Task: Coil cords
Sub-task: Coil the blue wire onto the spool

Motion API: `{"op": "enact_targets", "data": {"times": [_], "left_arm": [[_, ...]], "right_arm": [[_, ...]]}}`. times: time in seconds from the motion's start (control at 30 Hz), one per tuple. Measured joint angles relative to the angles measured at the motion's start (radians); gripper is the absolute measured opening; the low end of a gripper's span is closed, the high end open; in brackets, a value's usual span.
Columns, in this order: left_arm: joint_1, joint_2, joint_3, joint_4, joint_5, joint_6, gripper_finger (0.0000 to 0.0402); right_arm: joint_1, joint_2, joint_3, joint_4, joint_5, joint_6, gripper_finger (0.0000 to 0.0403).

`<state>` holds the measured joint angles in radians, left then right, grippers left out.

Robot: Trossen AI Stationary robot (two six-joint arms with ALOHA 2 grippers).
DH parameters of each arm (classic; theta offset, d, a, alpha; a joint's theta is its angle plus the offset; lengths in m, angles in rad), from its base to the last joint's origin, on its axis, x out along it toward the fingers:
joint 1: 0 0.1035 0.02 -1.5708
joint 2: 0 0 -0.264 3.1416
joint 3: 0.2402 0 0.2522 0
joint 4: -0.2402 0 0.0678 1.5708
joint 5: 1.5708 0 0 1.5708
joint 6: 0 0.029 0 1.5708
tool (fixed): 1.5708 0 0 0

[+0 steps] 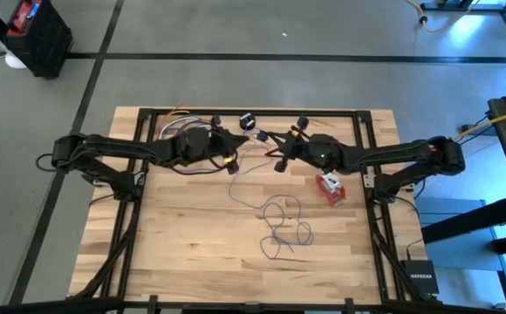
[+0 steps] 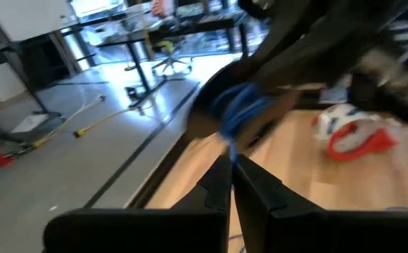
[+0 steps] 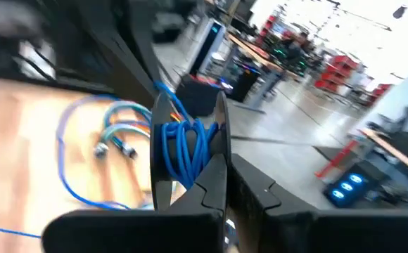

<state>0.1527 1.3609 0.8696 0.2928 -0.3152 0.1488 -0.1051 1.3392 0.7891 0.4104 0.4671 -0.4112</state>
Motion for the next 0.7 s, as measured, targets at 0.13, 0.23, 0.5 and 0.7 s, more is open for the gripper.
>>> {"op": "enact_targets", "data": {"times": [0.13, 0.23, 0.5, 0.7], "left_arm": [[-0.021, -0.001, 0.0, 0.002, 0.043, -0.011, 0.0007], [-0.021, -0.002, 0.0, 0.023, 0.054, -0.019, 0.0003], [-0.037, 0.025, -0.001, 0.123, 0.083, -0.072, 0.0012], [-0.054, 0.062, -0.001, 0.206, 0.096, -0.057, 0.0005]], "right_arm": [[0.001, 0.04, 0.0, 0.04, 0.064, -0.064, 0.0012], [0.001, 0.058, 0.0, 0.082, 0.061, -0.069, 0.0012], [0.0, 0.107, 0.001, 0.124, -0.035, -0.095, 0.0012], [0.0, 0.119, 0.001, 0.181, -0.045, -0.045, 0.0012]]}}
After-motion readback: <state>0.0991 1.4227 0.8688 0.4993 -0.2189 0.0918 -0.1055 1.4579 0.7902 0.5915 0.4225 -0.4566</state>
